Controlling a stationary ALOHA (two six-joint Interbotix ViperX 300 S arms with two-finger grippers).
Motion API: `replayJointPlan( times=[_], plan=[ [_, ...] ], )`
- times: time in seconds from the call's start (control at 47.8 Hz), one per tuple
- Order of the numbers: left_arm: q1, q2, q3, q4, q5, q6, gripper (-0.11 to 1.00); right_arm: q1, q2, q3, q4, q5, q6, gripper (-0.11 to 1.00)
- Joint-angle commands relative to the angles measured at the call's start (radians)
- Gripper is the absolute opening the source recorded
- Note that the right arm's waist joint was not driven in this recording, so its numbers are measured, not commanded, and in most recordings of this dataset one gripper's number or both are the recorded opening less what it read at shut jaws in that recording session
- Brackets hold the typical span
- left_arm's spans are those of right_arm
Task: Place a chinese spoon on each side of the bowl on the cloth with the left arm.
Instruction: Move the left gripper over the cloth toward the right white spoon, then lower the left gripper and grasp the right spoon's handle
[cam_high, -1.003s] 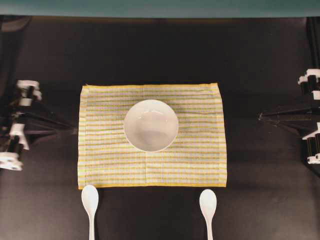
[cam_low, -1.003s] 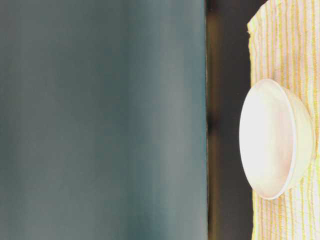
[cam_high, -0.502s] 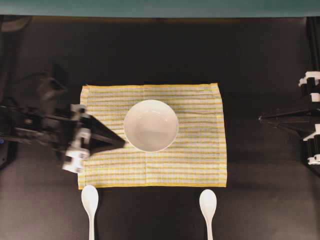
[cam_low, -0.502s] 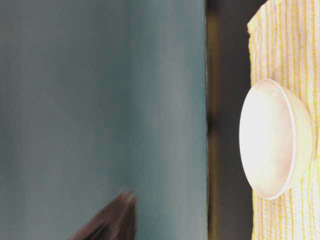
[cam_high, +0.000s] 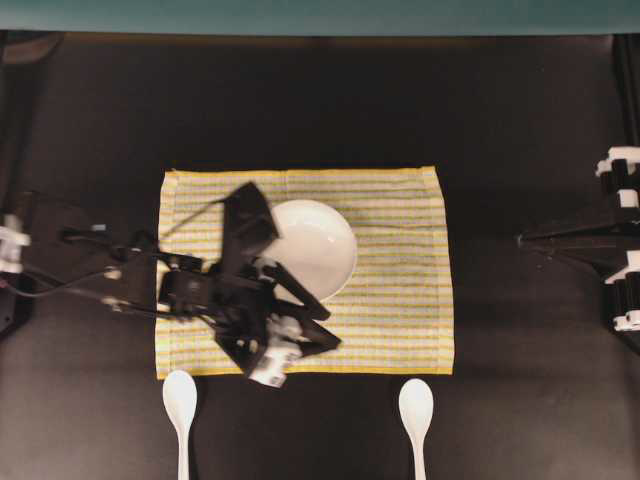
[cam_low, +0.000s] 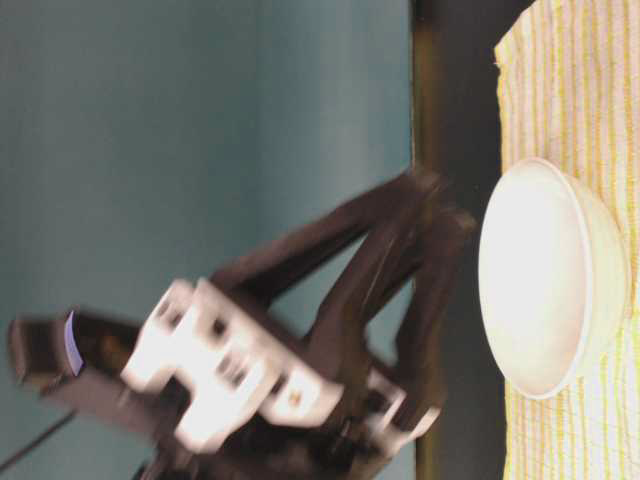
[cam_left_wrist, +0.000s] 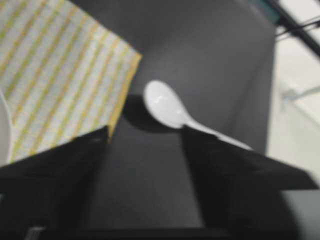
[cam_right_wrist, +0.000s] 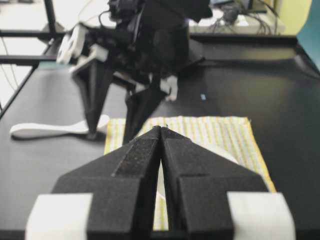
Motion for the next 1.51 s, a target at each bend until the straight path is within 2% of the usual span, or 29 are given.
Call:
replayJointPlan(
  times=[0.0,0.063,0.125,0.439,0.648,1.484],
  plan=[
    [-0.002,0.058,-0.064,0.003,0.005,0.002,0.71,0.000,0.005,-0.003,0.002,-0.006,0.000,0.00],
    [-0.002,0.100,-0.094,0.003,0.002,0.002,0.82,0.000,0.005,-0.003,0.003,-0.006,0.000,0.00],
    [-0.002,0.155,-0.133,0.003,-0.003,0.009,0.85,0.000,0.005,-0.003,0.003,-0.006,0.000,0.00],
    [-0.011,0.368,-0.295,0.003,-0.011,0.054,0.82,0.000,0.005,0.002,0.008,-0.006,0.000,0.00],
    [-0.034,0.431,-0.377,0.003,-0.009,0.083,0.82,0.000,0.005,0.009,0.009,-0.006,0.000,0.00],
    [-0.051,0.474,-0.416,0.003,0.020,0.098,0.78,0.000,0.005,0.015,0.012,-0.006,0.002,0.00]
  ],
)
